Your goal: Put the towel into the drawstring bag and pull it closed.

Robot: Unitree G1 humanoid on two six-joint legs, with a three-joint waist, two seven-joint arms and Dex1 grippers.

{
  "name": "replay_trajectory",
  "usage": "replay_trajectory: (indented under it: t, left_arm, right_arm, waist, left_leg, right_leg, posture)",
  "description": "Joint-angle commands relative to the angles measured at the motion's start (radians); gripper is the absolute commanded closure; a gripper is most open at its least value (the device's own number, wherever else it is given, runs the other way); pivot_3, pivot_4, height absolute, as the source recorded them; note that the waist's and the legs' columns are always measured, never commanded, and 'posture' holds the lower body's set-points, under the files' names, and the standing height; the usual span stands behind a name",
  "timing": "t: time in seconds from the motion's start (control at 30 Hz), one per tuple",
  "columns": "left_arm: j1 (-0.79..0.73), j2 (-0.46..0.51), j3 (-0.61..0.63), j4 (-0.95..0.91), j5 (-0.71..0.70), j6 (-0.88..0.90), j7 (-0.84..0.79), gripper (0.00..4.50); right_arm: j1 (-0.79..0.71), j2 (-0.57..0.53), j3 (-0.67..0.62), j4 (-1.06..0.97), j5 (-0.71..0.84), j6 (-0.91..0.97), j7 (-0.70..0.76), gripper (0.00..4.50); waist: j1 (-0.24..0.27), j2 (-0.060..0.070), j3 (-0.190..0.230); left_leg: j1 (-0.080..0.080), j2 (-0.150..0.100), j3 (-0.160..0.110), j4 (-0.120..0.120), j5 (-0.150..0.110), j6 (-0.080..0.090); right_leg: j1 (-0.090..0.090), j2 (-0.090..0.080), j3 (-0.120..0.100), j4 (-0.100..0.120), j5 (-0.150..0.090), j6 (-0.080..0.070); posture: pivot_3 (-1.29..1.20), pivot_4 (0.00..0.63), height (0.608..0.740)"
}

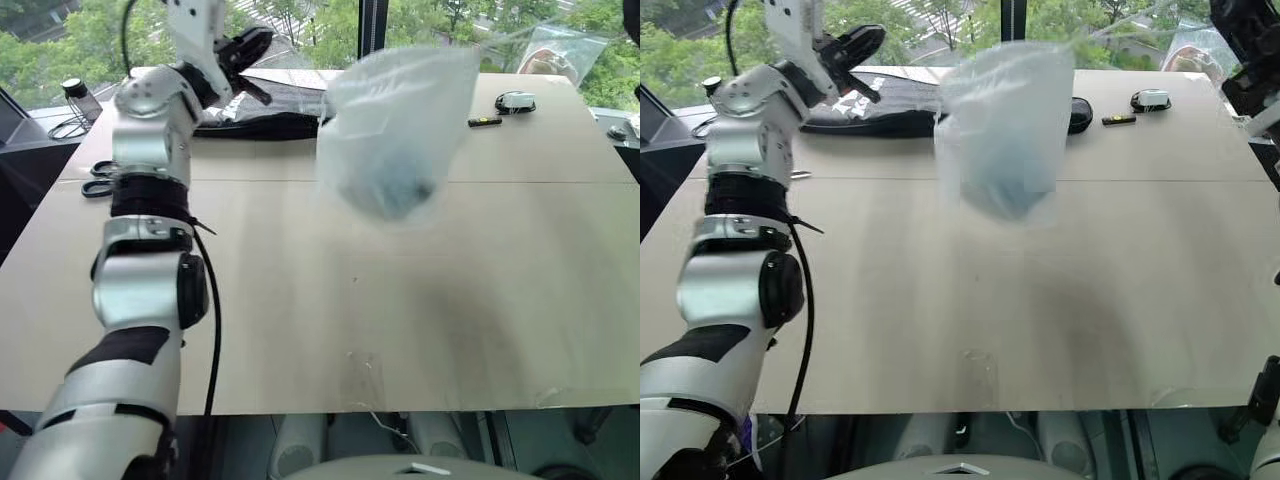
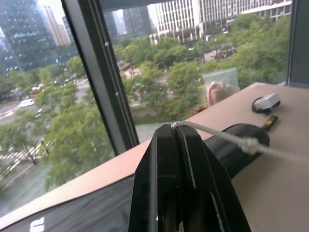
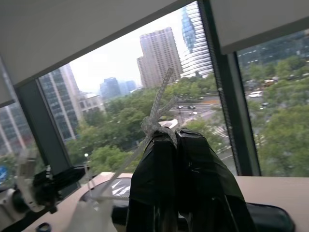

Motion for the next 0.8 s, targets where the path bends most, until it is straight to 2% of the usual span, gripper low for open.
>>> replay_trajectory:
  t: [0.03,0.1,0.17,0.2,0.23,0.3,0.37,0.4,0.43,0.47,0.53,0.63,0.8]
  left_arm:
    - [-0.068,-0.01,0.012,-0.012,-0.026,0.01,-0.034,4.43]
    - [-0.026,-0.01,-0.041,-0.012,0.03,-0.027,-0.066,4.43]
    - [-0.143,-0.031,0.071,0.017,-0.061,-0.062,0.021,4.43]
    - [-0.169,-0.031,0.092,0.028,-0.075,-0.059,0.042,4.43]
    - [-0.121,-0.025,0.032,0.025,-0.039,-0.013,-0.04,4.43]
    - [0.021,0.009,-0.105,0.018,0.097,-0.118,-0.128,4.43]
    - [-0.06,-0.01,0.011,0.042,-0.007,-0.088,-0.038,4.43]
    - [-0.121,-0.005,0.055,0.07,-0.036,-0.081,0.008,4.43]
    - [-0.147,0.004,0.06,0.094,-0.034,-0.064,0.014,4.43]
    - [-0.132,0.017,0.03,0.111,0.002,-0.079,-0.007,4.43]
    - [-0.074,0.03,-0.014,0.136,0.051,-0.114,-0.034,4.43]
    - [-0.035,0.049,-0.01,0.184,0.074,-0.136,0.02,4.43]
    - [-0.006,0.084,0.036,0.227,0.085,-0.15,0.188,4.43]
  right_arm:
    - [-0.077,0.014,0.0,-0.062,0.057,-0.003,-0.011,4.5]
    - [-0.019,-0.014,0.048,-0.058,-0.066,0.019,0.054,4.5]
    - [-0.129,0.001,0.019,-0.039,0.0,-0.009,0.021,4.5]
    - [-0.162,0.015,0.007,-0.021,0.035,-0.012,-0.009,4.5]
    - [-0.119,0.012,0.03,-0.017,-0.005,0.012,0.014,4.5]
    - [0.009,-0.005,0.084,-0.029,-0.171,0.01,0.107,4.5]
    - [-0.048,0.021,0.001,0.004,-0.107,-0.02,0.061,4.5]
    - [-0.081,0.002,-0.037,0.025,-0.097,-0.022,0.052,4.5]
    - [-0.077,-0.032,-0.05,0.038,-0.137,-0.016,0.073,4.5]
    - [-0.047,-0.064,-0.042,0.052,-0.206,-0.011,0.101,4.5]
    - [0.012,-0.088,-0.023,0.083,-0.311,-0.01,0.12,4.5]
    - [0.04,-0.079,-0.033,0.112,-0.409,-0.031,0.088,4.5]
    - [0.077,-0.092,-0.093,0.178,-0.604,-0.058,0.007,4.5]
  waist:
    - [0.001,0.001,0.001]
    - [0.004,0.002,-0.001]
    - [0.004,0.002,0.0]
    - [0.004,0.002,0.001]
    - [0.003,0.002,0.002]
    - [0.003,0.001,-0.004]
    - [0.002,0.001,-0.011]
    - [0.001,0.001,-0.008]
    - [0.002,0.001,-0.005]
    - [0.003,0.001,-0.005]
    - [0.004,0.001,-0.007]
    - [0.002,0.002,-0.01]
    - [0.001,0.001,-0.008]
  left_leg:
    - [-0.001,0.0,0.001,0.0,0.0,0.0]
    - [0.001,0.0,0.0,0.0,0.0,0.0]
    - [0.005,0.001,-0.001,-0.001,0.0,0.0]
    - [0.002,0.001,-0.001,0.0,0.0,0.0]
    - [-0.001,0.001,0.0,0.002,0.0,0.0]
    - [-0.003,0.0,0.0,0.003,0.0,0.0]
    - [0.008,0.0,0.001,-0.004,-0.001,0.001]
    - [0.009,0.0,0.002,-0.002,-0.002,0.003]
    - [0.001,0.0,0.002,0.0,-0.002,0.003]
    - [-0.012,0.0,0.002,0.005,-0.002,0.003]
    - [-0.019,-0.001,0.001,0.011,-0.002,0.003]
    - [-0.009,-0.001,0.003,0.007,-0.002,0.003]
    - [-0.003,0.0,0.006,0.006,-0.002,0.003]
  right_leg:
    - [-0.001,0.0,0.001,0.001,0.0,0.0]
    - [0.0,0.0,0.0,0.001,0.0,0.0]
    - [0.007,0.0,-0.003,-0.002,0.0,0.0]
    - [0.005,0.0,-0.003,-0.002,0.0,0.0]
    - [0.001,0.0,-0.002,-0.001,0.001,0.001]
    - [-0.001,0.0,-0.001,-0.001,0.002,0.002]
    - [0.01,0.0,0.0,-0.005,0.001,0.002]
    - [0.01,0.0,0.001,-0.005,-0.001,0.002]
    - [0.001,0.0,0.001,-0.003,0.0,0.002]
    - [-0.011,0.0,0.001,0.003,0.002,0.003]
    - [-0.018,0.0,0.001,0.009,0.001,0.003]
    - [-0.008,0.0,0.002,0.003,0.001,0.003]
    - [-0.007,0.0,0.006,0.009,0.001,0.003]
  posture:
    - [0.0,0.15,0.74]
    - [0.0,0.15,0.74]
    - [0.0,0.15,0.74]
    - [0.0,0.15,0.74]
    - [0.0,0.15,0.74]
    - [0.0,0.15,0.74]
    - [0.0,0.15,0.74]
    - [0.0,0.15,0.74]
    - [0.0,0.15,0.74]
    - [0.0,0.15,0.74]
    - [0.0,0.15,0.74]
    - [0.0,0.15,0.74]
    - [0.0,0.15,0.74]
